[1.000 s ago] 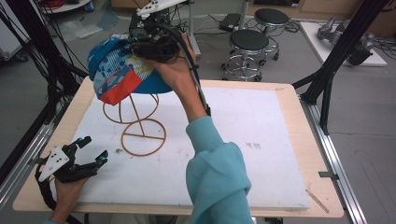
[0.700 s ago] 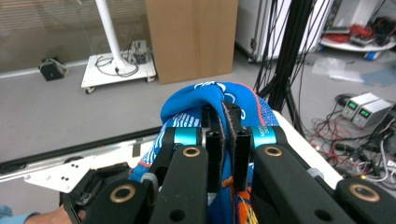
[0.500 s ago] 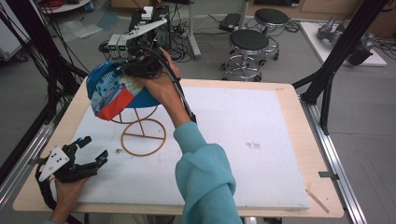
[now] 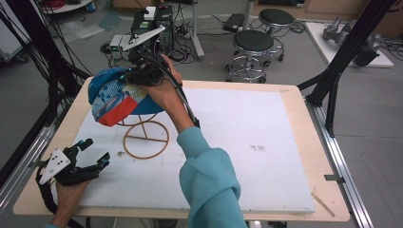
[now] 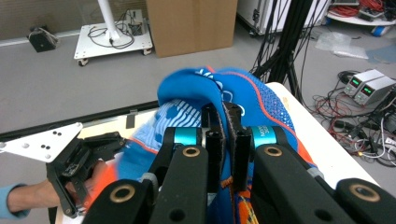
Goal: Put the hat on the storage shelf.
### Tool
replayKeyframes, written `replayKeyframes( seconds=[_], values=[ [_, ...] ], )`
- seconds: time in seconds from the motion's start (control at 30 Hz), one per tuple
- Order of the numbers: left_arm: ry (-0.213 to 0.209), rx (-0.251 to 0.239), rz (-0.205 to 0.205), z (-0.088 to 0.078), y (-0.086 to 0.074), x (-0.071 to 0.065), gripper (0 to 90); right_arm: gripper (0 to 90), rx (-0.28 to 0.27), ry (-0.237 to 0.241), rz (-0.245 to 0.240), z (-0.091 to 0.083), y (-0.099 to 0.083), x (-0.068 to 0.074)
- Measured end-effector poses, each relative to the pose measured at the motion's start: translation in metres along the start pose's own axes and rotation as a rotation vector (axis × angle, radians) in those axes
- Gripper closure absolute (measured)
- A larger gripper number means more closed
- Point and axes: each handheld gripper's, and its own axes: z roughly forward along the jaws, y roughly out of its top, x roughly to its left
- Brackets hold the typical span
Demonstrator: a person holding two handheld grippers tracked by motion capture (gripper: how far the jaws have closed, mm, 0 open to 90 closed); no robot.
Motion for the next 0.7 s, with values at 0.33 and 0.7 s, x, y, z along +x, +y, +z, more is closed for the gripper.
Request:
replayKeyframes(
  seconds=[0.33,0.7],
  values=[
    [0.001,0.001,0.000,0.000,0.000,0.000,17.4,88.1,0.021,-0.018,-0.019,-0.008,-0.015,-0.002],
    [-0.001,-0.004,0.008,0.000,0.000,-0.001,17.3,85.3,0.064,-0.016,0.016,-0.020,-0.048,-0.009]
  ],
)
